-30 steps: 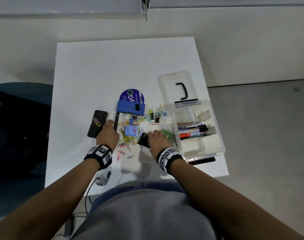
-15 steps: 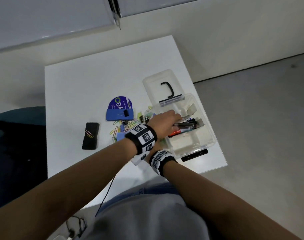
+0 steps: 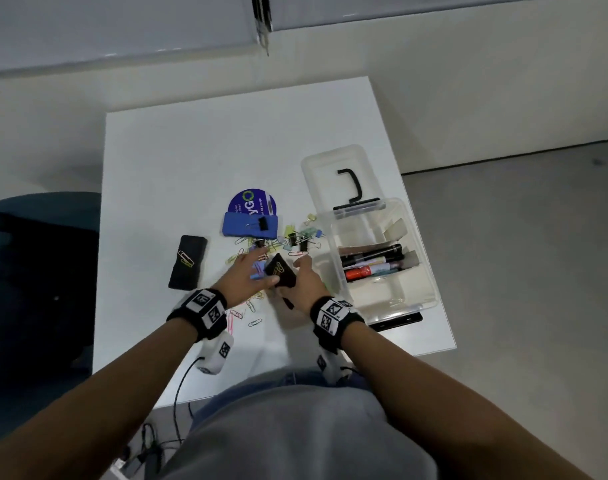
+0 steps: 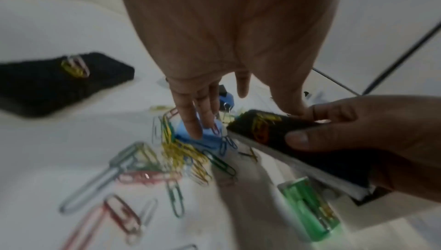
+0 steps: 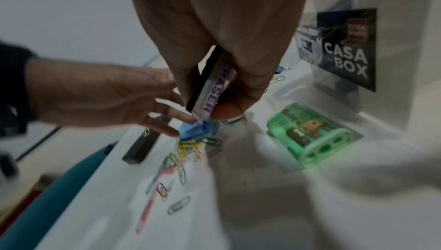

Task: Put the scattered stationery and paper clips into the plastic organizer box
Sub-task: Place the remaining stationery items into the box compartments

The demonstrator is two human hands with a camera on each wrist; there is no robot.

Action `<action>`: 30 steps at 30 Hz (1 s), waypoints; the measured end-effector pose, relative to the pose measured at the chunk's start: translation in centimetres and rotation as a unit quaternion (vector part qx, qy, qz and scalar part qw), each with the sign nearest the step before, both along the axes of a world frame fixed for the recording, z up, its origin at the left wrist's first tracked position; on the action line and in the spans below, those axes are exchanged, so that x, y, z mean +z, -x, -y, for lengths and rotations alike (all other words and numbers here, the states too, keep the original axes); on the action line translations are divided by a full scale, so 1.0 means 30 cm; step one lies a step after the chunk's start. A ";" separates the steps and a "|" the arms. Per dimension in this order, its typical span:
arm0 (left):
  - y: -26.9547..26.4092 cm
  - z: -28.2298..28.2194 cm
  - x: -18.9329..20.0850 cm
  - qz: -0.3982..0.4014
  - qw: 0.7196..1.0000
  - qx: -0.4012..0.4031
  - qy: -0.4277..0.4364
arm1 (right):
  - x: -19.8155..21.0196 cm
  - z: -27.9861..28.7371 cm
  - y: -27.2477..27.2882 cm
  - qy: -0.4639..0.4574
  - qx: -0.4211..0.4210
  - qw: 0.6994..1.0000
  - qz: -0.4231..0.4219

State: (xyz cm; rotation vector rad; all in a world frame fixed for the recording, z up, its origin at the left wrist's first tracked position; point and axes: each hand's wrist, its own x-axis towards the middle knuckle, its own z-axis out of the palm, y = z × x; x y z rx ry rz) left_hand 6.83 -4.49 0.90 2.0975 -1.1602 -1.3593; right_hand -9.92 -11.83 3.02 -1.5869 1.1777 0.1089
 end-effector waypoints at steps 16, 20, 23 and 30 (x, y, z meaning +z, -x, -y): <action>-0.037 0.018 -0.020 0.155 0.978 0.078 0.118 | 0.112 0.076 -0.056 0.028 0.085 0.996 -0.007; -0.158 -0.024 -0.022 0.251 0.955 0.115 0.110 | 0.177 0.102 -0.008 -0.015 0.053 0.998 0.033; -0.243 -0.062 -0.057 0.340 0.926 0.163 0.020 | 0.235 0.134 0.049 -0.008 0.079 0.995 0.057; -0.281 -0.103 -0.099 0.324 0.908 0.221 -0.148 | 0.387 0.241 0.274 0.004 0.143 0.986 0.084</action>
